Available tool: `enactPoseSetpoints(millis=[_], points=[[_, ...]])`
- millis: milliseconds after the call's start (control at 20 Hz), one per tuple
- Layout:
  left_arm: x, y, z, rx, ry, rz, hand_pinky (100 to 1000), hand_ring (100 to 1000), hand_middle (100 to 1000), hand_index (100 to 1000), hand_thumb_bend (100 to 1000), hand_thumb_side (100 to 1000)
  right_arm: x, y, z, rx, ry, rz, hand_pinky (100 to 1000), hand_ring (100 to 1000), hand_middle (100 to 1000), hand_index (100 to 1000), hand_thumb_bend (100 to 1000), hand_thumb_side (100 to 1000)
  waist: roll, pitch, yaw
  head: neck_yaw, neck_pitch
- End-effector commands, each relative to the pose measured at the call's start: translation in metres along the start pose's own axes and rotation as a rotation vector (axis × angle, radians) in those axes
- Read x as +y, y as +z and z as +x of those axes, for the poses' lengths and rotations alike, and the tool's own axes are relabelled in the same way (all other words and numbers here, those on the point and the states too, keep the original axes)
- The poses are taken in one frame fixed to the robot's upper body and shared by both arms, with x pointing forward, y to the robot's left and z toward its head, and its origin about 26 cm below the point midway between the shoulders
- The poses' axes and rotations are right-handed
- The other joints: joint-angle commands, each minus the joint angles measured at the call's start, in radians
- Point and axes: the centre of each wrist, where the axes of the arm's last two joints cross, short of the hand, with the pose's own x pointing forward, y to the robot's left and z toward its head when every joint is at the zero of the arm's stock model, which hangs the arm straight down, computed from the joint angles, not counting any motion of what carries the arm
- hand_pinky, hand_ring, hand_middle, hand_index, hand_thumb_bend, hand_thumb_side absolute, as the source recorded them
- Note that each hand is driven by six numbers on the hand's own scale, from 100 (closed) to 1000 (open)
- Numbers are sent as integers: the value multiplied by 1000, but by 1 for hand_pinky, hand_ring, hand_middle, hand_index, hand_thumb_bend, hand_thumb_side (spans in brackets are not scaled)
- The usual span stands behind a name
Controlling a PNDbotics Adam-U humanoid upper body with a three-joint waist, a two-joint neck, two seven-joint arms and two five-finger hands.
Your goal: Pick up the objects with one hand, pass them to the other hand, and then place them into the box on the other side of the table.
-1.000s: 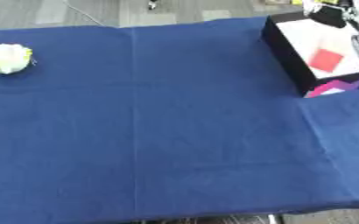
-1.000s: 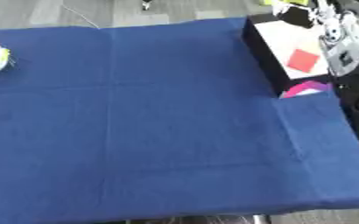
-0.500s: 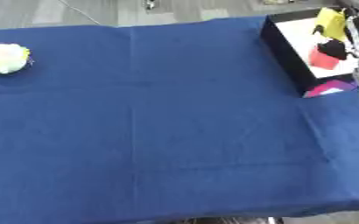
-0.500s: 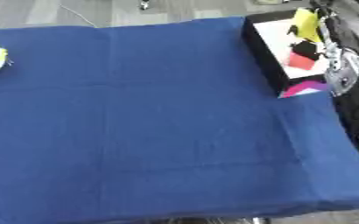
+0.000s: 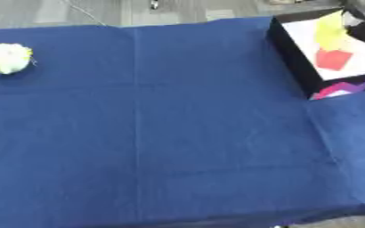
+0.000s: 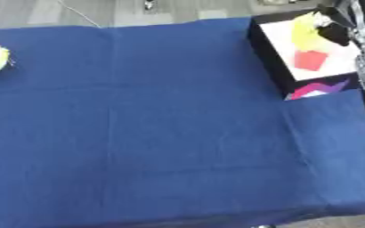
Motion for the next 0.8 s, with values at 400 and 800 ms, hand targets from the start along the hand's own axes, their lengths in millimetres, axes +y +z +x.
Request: enactPoseSetpoints(millis=[400,800], points=[[27,3,-3,72,-96,103,775,648,612,790,100,958,-84,-18,63,-299,-38,-326,897,942,844,1000,100,140,9,-16,-15,146,-12],[85,-18,-20,264,-569,245,793,702,675,818,100,690,-93,13,134,-529,-252,-344,872,882,801,1000,100,108,28,-11,-46,410,-59]])
